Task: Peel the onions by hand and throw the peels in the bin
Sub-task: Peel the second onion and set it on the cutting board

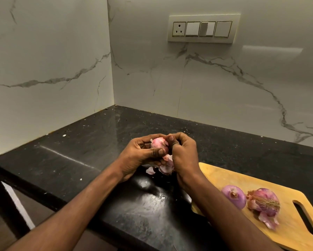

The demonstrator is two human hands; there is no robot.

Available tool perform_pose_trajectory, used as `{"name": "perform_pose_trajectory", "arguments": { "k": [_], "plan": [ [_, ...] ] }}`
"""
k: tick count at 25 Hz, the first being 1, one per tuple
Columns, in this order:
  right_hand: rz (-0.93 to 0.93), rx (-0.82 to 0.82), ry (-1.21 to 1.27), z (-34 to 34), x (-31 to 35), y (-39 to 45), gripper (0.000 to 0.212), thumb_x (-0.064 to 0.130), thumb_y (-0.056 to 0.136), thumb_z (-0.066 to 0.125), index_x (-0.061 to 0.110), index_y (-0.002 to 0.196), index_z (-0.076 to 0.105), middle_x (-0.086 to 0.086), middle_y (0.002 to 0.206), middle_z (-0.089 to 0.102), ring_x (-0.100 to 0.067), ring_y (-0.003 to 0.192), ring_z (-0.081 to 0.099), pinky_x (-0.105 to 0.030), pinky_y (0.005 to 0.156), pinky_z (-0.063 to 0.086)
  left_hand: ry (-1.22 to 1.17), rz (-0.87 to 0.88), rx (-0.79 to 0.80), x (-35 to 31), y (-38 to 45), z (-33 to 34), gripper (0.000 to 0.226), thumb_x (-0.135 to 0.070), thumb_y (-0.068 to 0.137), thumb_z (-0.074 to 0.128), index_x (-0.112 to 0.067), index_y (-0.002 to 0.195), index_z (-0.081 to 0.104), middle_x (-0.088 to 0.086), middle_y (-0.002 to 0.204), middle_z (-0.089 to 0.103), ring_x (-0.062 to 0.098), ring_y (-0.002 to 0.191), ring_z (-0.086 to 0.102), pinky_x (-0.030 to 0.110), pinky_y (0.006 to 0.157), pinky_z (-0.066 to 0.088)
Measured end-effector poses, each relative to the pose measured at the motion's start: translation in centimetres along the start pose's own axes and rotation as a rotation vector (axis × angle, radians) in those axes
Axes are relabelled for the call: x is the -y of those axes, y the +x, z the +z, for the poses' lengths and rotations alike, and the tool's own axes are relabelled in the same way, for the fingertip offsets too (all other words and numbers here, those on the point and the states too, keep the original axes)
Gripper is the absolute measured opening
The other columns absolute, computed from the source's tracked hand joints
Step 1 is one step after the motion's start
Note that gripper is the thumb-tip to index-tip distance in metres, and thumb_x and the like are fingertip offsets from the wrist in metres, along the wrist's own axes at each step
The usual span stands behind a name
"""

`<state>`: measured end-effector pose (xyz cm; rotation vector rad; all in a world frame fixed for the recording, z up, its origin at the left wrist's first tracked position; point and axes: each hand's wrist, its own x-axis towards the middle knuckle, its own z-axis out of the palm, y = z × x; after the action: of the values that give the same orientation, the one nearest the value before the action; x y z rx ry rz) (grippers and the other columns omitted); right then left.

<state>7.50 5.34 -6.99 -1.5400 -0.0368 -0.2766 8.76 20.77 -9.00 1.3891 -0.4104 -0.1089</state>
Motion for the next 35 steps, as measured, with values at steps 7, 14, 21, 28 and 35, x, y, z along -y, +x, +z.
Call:
{"name": "perform_pose_trajectory", "arguments": {
  "k": [7, 14, 21, 28, 35],
  "plan": [
    [0.151, -0.025, 0.437, -0.3, 1.0, 0.3, 0.025, 0.016, 0.109, 0.051, 0.005, 0.091, 0.064, -0.01, 0.078, 0.067, -0.021, 0.068, 0.068, -0.035, 0.059, 0.062, -0.204, -0.005, 0.034, -0.1, 0.4, -0.4, 0.053, -0.001, 0.082, 0.074, -0.012, 0.134, 0.067, 0.023, 0.133, 0.066, 0.041, 0.115, 0.067, 0.054, 0.096, 0.057],
    [-0.226, 0.014, -0.086, -1.1, 0.4, 0.1, 0.029, 0.001, 0.101, 0.055, 0.022, 0.105, 0.073, 0.002, 0.108, 0.073, -0.012, 0.102, 0.07, -0.034, 0.086, 0.062, -0.153, 0.019, 0.002, -0.2, 0.4, -0.1, 0.053, -0.014, 0.085, 0.069, -0.012, 0.138, 0.064, 0.017, 0.133, 0.068, 0.033, 0.113, 0.068, 0.042, 0.087, 0.063],
    [-0.408, -0.027, -0.421, -1.5, -0.4, 0.7, 0.015, 0.003, 0.087, 0.076, 0.018, 0.088, 0.077, 0.008, 0.096, 0.068, -0.011, 0.093, 0.065, -0.032, 0.082, 0.057, -0.027, -0.014, 0.012, -0.2, 0.2, 0.3, 0.046, -0.044, 0.092, 0.059, -0.012, 0.124, 0.068, 0.014, 0.115, 0.069, 0.031, 0.1, 0.062, 0.044, 0.083, 0.056],
    [-0.514, -0.003, -0.658, 0.0, -1.1, 0.1, 0.024, -0.003, 0.085, 0.062, 0.014, 0.097, 0.075, 0.005, 0.094, 0.067, -0.017, 0.091, 0.054, -0.037, 0.074, 0.048, 0.119, -0.024, -0.037, -0.8, 0.2, 1.3, 0.047, -0.053, 0.107, 0.04, -0.015, 0.093, 0.063, 0.002, 0.067, 0.049, 0.011, 0.045, 0.036, 0.019, 0.04, 0.028],
    [-0.506, -0.051, -0.701, 0.6, -1.2, 0.0, 0.026, -0.005, 0.083, 0.061, 0.014, 0.094, 0.074, 0.008, 0.089, 0.063, -0.015, 0.087, 0.051, -0.037, 0.073, 0.045, 0.096, -0.018, -0.133, -0.8, 0.1, 1.7, 0.041, -0.041, 0.11, 0.039, -0.008, 0.097, 0.058, -0.007, 0.059, 0.054, 0.002, 0.04, 0.046, 0.014, 0.039, 0.037]
  ]
}}
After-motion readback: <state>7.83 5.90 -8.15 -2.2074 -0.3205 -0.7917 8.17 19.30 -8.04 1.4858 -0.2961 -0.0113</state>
